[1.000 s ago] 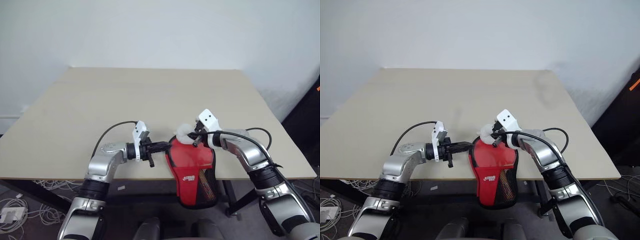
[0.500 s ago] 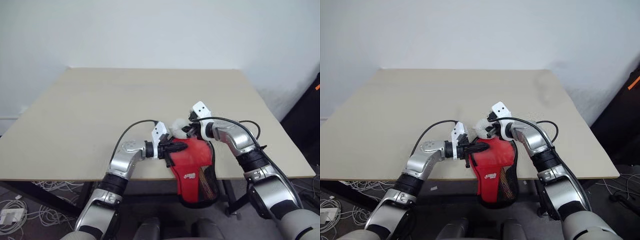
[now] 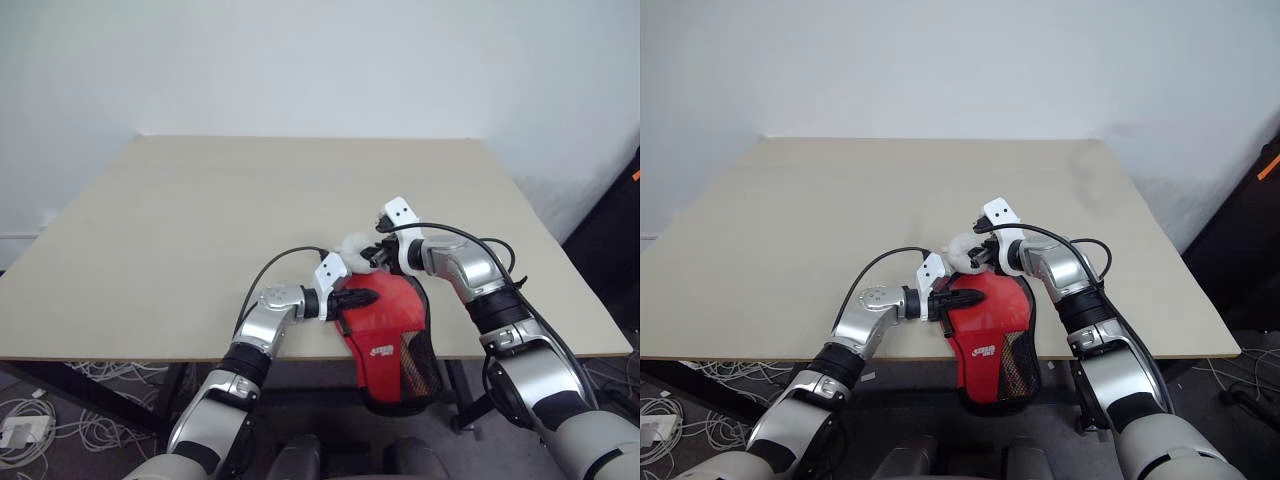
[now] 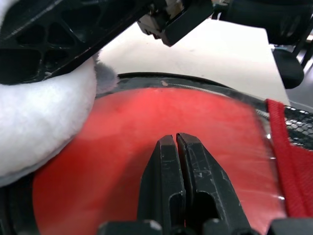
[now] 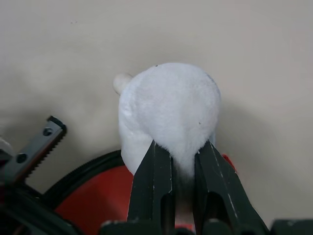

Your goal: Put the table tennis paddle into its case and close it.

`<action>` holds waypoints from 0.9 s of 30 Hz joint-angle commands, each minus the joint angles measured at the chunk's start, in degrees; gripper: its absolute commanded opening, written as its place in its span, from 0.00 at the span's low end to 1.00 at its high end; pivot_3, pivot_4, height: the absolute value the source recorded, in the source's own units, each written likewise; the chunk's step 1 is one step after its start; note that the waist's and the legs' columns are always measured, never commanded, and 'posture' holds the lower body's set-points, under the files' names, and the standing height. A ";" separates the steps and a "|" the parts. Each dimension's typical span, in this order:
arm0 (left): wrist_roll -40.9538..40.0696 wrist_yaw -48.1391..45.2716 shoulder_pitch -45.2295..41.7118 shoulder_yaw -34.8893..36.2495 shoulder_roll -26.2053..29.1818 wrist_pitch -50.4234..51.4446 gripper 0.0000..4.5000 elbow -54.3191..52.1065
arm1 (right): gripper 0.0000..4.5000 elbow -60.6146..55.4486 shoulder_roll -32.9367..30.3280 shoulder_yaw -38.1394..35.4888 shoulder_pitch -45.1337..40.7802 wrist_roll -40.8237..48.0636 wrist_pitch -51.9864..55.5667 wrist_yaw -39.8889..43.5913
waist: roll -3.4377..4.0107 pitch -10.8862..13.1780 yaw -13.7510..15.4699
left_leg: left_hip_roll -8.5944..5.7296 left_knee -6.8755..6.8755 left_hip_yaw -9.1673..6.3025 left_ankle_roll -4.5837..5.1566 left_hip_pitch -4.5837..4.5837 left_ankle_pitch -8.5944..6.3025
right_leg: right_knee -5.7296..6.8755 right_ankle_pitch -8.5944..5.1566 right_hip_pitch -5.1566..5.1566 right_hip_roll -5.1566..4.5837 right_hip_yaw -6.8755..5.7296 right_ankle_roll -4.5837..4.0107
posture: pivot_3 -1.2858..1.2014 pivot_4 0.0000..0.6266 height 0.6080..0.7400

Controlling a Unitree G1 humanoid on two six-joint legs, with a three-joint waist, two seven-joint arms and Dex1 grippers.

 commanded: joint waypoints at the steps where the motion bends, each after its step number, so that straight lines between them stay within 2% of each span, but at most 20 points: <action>1: 1.58 0.05 -1.67 -0.98 -0.49 -1.67 0.00 1.17 | 0.01 -0.53 0.22 -1.67 -2.01 0.23 -0.45 0.14 | 0.00 0.00 0.02 | 0.00 0.00 0.00 0.00 0.00 0.00 | 0.00 0.00 0.00 0.00 0.00 0.00 | 0.52 0.00 0.99; 7: 2.36 -0.44 -1.83 -1.13 -0.69 -2.11 0.00 1.99 | 0.01 3.68 0.51 -3.31 -4.14 -0.19 -2.18 -0.97 | 0.06 -0.02 0.02 | -0.02 0.00 -0.01 0.00 0.00 0.00 | 0.00 0.00 0.01 -0.02 -0.01 0.00 | 0.52 0.00 0.99; 17: 2.29 -0.54 -1.40 -0.30 -0.88 -1.45 0.00 1.74 | 0.01 18.63 0.12 -7.11 -11.18 -2.57 -9.82 -5.87 | 0.16 -0.03 0.00 | -0.03 0.00 -0.01 0.00 0.02 0.00 | 0.03 0.01 0.02 -0.02 0.01 -0.01 | 0.52 0.00 0.99; 27: 2.75 -1.27 -1.56 -0.64 -0.51 -1.28 0.00 2.36 | 0.01 25.11 -3.73 -8.04 -13.57 -4.82 -14.59 -6.87 | 0.27 -0.02 -0.02 | -0.06 0.01 -0.01 0.01 0.01 0.01 | 0.05 0.01 0.02 -0.03 0.03 -0.01 | 0.52 0.00 0.99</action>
